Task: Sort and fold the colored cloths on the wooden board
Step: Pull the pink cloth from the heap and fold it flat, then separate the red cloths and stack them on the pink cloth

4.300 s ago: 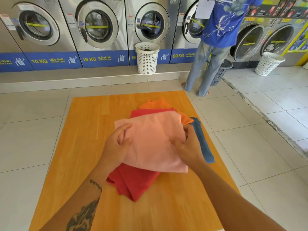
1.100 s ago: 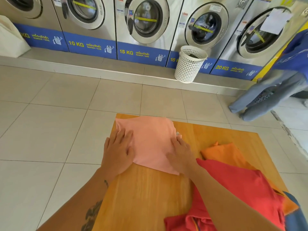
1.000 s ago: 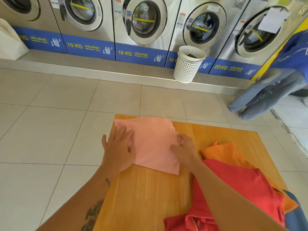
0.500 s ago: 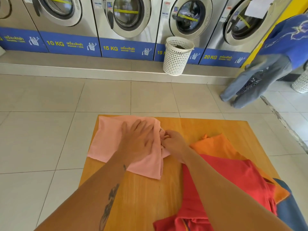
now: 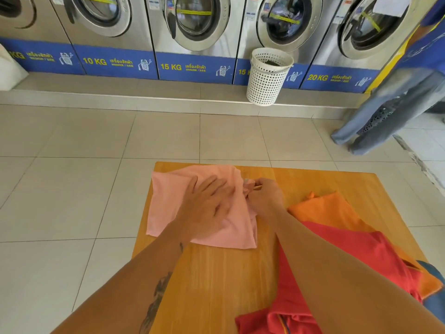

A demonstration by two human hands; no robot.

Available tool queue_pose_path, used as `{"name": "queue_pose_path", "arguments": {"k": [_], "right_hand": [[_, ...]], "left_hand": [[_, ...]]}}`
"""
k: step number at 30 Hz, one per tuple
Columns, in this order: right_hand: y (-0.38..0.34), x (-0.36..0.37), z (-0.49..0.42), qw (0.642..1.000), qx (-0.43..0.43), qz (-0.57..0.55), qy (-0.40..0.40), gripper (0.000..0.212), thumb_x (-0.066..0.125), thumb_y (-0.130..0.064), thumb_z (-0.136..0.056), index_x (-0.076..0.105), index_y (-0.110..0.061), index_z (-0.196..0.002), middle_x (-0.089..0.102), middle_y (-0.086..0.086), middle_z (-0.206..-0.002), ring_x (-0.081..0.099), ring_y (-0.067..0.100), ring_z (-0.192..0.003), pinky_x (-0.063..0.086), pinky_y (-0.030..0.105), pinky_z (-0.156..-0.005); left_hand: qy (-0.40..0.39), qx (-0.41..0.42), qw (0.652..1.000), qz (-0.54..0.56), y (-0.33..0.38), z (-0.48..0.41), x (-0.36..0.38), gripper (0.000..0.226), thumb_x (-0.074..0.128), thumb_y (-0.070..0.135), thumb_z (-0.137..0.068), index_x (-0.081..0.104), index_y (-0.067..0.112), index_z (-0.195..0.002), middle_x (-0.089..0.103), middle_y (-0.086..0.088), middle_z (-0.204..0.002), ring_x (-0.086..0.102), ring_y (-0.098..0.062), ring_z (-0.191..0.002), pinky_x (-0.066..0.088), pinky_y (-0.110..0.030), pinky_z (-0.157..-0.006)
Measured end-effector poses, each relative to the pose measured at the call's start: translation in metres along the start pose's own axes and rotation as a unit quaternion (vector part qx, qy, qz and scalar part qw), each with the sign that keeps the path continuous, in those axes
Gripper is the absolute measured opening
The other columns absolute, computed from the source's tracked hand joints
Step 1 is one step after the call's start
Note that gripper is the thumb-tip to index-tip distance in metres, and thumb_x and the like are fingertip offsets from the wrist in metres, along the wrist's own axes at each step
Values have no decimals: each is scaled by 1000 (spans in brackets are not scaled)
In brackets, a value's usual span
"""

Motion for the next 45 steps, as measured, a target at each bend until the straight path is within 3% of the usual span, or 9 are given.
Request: {"name": "queue_pose_path", "arguments": {"k": [3, 7, 14, 20, 23, 29, 36, 40, 45], "right_hand": [[-5, -4, 3, 993, -99, 61, 21, 46, 45, -29, -96, 46, -23, -141, 55, 6, -139, 54, 26, -123, 49, 45, -101], [-10, 12, 29, 894, -326, 307, -26, 56, 31, -37, -95, 29, -31, -151, 21, 6, -163, 18, 31, -147, 22, 51, -117], [21, 24, 32, 885, -195, 414, -84, 61, 21, -48, -99, 5, -31, -156, 5, 1, -166, 5, 32, -151, 11, 67, -115], [18, -13, 65, 897, -206, 376, -105, 52, 36, -32, -96, 30, -20, -147, 22, 8, -161, 24, 34, -145, 27, 59, -111], [29, -41, 97, 914, -248, 298, -124, 44, 42, -21, -94, 49, -11, -136, 49, 12, -138, 48, 36, -125, 41, 45, -102], [81, -88, 153, 908, -301, 278, -84, 51, 51, -15, -81, 61, -11, -130, 61, 10, -131, 57, 31, -120, 44, 43, -105], [126, -139, 185, 897, -282, 336, -57, 53, 50, -26, -86, 52, -28, -140, 40, -1, -154, 28, 20, -146, 16, 48, -119], [152, -173, 191, 935, -219, 274, -49, 52, 50, -31, -91, 46, -39, -142, 33, 2, -157, 27, 24, -146, 22, 53, -116], [174, -199, 193, 962, -151, 222, -53, 62, 54, -32, -86, 41, -34, -146, 36, 11, -152, 37, 38, -137, 34, 51, -112]], "left_hand": [[112, -97, 982, 115, -18, 6, -21, 44, 35, 34, -99, 45, 25, -141, 40, 4, -149, 31, -20, -141, 17, -41, -118], [158, -179, 971, -24, -50, 23, -26, 34, 32, 31, -93, 47, 31, -123, 40, 0, -141, 34, -27, -135, 18, -57, -112], [36, -167, 985, 5, -74, 56, -6, 60, 14, 46, -98, 23, 25, -154, 25, -8, -159, 23, -27, -146, 25, -50, -116], [35, -203, 978, -20, -57, 74, -23, 51, 30, 35, -100, 33, 15, -147, 30, -9, -155, 28, -28, -142, 24, -55, -114], [86, -162, 982, 37, -8, 101, -29, 45, 44, 20, -96, 46, 10, -140, 41, -12, -149, 36, -31, -138, 29, -51, -114], [49, -146, 968, 199, 113, 152, -7, 45, 52, 21, -92, 49, 19, -137, 49, 0, -136, 48, -19, -123, 38, -31, -103], [-46, -238, 948, 204, 212, 146, 30, 50, 40, 51, -95, 48, 28, -139, 64, 3, -123, 59, -21, -113, 47, -41, -97], [-2, -262, 937, 230, 230, 146, 26, 50, 55, 31, -92, 46, 27, -142, 57, 2, -136, 53, -22, -124, 43, -41, -104], [104, -216, 922, 303, 255, 147, 4, 50, 47, -2, -89, 58, 25, -130, 58, 4, -130, 51, -12, -121, 35, -20, -102]]}}
Point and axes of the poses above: each hand's wrist, its own z-axis away from the middle knuckle, its own x-axis out of the palm, y = z × x, the point moved 3 cm from there along -z, towards the middle knuckle
